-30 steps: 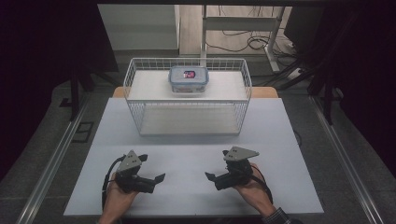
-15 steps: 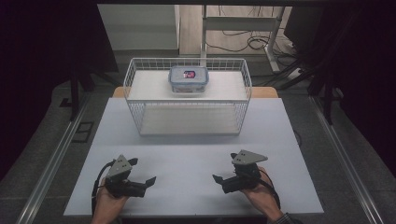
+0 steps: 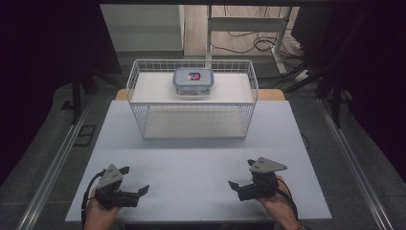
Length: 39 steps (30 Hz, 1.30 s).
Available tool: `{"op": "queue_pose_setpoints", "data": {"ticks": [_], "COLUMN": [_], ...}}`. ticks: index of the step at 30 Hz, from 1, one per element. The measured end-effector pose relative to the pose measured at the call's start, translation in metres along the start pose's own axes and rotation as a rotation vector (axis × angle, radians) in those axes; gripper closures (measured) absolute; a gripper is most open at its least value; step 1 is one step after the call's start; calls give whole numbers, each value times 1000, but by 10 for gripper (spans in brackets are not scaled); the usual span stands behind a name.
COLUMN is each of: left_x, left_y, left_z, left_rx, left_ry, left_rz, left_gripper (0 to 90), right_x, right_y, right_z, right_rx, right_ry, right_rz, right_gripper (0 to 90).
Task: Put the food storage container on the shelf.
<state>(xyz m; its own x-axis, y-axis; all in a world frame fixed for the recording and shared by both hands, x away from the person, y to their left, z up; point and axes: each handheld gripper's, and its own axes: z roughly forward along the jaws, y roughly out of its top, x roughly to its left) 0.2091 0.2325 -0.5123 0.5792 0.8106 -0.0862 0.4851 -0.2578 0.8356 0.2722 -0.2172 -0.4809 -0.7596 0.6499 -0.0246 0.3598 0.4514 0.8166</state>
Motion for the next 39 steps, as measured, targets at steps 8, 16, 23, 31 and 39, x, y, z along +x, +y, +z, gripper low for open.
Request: {"op": "queue_pose_setpoints", "data": {"ticks": [8, 16, 23, 31, 39], "left_x": [6, 13, 17, 22, 36], "left_y": [-9, -17, -23, -29, -40], "left_z": [-9, -17, -24, -31, -41], "left_rx": [5, 13, 17, 21, 12], "left_ry": [31, 65, 93, 121, 151], "left_rz": [-11, -21, -29, -37, -84], "left_gripper": [20, 21, 21, 21, 23], "right_x": [-7, -16, -25, -31, -43], "right_y": [-10, -20, -30, -38, -51], "right_z": [-11, -23, -34, -43, -52], "right_rx": [5, 9, 10, 14, 27], "right_ry": [-44, -88, -131, -165, -218], "right_rz": [10, 31, 51, 70, 97], "right_gripper": [0, 0, 0, 0, 0]}}
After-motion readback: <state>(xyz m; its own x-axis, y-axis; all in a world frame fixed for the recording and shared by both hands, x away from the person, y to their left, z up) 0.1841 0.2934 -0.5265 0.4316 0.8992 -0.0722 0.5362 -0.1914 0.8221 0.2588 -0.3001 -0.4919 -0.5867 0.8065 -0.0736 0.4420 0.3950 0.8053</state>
